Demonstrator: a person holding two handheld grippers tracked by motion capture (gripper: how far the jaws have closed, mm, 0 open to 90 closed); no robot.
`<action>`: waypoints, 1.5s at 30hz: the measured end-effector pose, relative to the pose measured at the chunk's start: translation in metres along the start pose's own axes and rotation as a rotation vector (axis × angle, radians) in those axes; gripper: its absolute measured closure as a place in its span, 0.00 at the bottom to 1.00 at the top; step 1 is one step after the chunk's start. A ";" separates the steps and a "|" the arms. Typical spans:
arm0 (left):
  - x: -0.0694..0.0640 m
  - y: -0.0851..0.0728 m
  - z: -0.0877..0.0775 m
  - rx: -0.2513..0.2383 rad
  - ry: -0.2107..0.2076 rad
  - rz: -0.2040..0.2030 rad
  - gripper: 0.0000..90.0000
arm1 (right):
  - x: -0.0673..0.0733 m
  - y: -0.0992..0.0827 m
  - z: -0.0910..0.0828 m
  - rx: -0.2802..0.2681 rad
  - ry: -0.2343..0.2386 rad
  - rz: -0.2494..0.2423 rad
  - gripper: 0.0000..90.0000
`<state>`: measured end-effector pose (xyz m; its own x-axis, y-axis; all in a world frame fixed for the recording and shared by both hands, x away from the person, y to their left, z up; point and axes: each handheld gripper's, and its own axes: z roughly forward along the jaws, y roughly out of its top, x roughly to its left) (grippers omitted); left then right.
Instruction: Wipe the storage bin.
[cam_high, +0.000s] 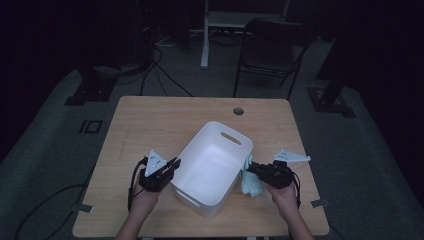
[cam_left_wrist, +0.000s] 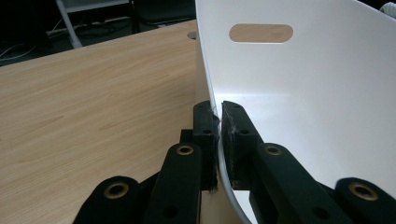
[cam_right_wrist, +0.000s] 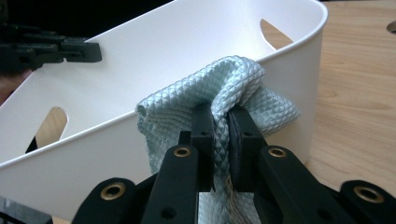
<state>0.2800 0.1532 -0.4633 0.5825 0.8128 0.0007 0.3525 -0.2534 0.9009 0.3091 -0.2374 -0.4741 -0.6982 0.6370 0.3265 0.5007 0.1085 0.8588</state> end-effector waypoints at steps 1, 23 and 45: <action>0.000 0.000 0.000 0.001 0.003 0.000 0.94 | -0.001 -0.001 0.001 -0.003 0.004 0.007 0.91; -0.001 0.001 0.001 0.004 0.002 0.009 0.94 | -0.012 -0.015 0.020 0.063 -0.076 0.021 0.91; -0.002 0.002 0.001 0.009 0.013 0.005 0.93 | -0.009 -0.028 0.026 0.146 -0.054 0.044 0.91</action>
<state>0.2800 0.1501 -0.4625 0.5748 0.8182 0.0104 0.3561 -0.2615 0.8971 0.3151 -0.2260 -0.5111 -0.6477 0.6830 0.3376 0.6018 0.1869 0.7764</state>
